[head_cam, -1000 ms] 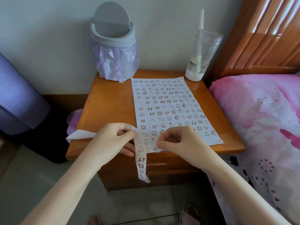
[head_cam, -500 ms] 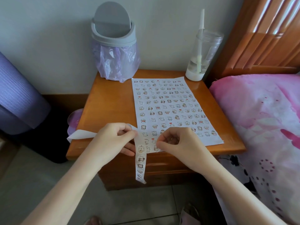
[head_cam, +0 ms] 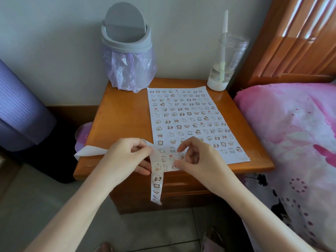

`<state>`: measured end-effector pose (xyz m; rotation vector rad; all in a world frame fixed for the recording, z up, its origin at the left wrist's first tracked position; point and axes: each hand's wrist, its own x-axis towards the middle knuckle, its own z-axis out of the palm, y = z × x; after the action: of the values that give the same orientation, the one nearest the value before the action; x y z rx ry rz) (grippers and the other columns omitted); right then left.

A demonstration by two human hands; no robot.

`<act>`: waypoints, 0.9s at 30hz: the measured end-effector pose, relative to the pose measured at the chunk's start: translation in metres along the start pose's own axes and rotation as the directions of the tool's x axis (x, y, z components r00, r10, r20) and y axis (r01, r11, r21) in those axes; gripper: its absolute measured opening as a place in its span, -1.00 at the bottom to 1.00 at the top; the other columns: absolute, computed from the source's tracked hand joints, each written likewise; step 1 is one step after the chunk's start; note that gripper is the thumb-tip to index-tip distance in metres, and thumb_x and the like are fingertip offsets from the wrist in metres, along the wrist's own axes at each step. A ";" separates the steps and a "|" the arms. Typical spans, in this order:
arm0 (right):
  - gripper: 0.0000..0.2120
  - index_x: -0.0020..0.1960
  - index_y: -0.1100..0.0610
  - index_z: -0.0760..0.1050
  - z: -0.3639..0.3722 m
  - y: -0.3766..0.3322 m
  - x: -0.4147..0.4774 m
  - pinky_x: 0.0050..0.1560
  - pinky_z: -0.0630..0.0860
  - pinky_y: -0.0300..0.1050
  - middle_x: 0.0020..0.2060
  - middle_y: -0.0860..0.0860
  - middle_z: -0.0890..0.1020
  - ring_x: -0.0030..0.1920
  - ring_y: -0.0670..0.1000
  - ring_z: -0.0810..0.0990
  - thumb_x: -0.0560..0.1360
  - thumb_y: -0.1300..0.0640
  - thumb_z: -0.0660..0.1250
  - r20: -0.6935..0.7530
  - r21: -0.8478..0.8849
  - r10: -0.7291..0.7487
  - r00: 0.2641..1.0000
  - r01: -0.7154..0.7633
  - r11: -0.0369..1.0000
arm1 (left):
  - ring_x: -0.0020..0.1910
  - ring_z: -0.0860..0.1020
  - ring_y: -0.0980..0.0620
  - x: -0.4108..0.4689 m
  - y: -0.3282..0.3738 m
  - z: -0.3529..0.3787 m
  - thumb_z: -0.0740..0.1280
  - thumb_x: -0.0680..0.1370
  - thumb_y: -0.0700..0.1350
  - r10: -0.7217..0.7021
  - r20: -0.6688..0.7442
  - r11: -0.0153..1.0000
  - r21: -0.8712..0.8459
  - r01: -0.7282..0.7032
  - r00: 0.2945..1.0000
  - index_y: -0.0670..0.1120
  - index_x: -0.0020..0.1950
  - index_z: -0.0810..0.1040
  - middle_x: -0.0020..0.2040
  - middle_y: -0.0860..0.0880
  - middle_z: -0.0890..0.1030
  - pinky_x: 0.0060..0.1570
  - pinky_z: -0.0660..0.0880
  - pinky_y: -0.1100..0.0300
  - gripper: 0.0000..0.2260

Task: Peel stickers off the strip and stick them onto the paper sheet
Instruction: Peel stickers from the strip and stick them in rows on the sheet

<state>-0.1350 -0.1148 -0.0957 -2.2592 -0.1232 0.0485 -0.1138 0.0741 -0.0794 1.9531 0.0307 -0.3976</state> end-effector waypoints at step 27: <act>-0.90 -0.10 -0.03 0.44 -0.003 0.004 0.003 -0.35 0.37 -0.41 -0.36 -0.11 0.48 -0.41 -0.23 0.41 0.48 0.11 0.35 0.066 -0.062 -0.003 0.998 0.007 0.998 | -0.31 0.68 0.04 -0.001 0.002 -0.001 0.27 0.56 -0.17 0.005 -0.036 1.000 0.025 -0.004 0.999 -0.15 -0.14 0.59 -0.18 0.01 0.69 -0.29 0.64 0.15 -0.86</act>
<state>-0.1312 -0.1192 -0.0963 -2.3206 -0.1676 0.1186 -0.1143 0.0741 -0.0773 1.9843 0.0443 -0.3616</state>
